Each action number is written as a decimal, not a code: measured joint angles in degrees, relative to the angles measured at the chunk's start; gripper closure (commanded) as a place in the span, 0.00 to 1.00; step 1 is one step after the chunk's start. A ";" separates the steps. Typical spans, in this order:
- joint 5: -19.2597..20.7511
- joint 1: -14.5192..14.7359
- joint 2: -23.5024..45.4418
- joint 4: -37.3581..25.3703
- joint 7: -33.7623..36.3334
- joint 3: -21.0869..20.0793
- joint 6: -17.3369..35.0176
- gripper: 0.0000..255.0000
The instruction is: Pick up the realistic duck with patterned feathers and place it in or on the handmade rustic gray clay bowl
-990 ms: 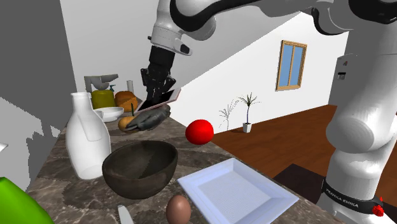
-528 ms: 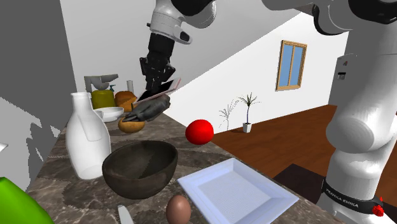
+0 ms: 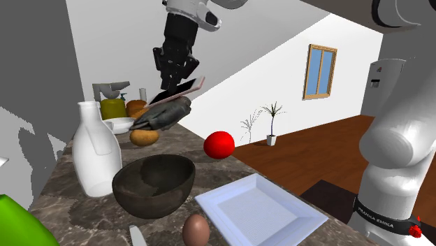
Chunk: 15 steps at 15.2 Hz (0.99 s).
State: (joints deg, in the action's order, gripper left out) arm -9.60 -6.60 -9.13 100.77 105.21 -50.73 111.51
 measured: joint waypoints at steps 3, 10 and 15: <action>-2.19 1.44 -3.47 0.21 1.71 -0.32 -1.93 1.00; -5.75 3.97 -8.75 3.08 3.41 -0.15 -2.57 1.00; -6.71 4.54 -9.68 7.31 2.85 -0.23 0.93 1.00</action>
State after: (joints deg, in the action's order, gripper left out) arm -16.31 -2.06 -18.81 108.09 108.06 -50.96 112.43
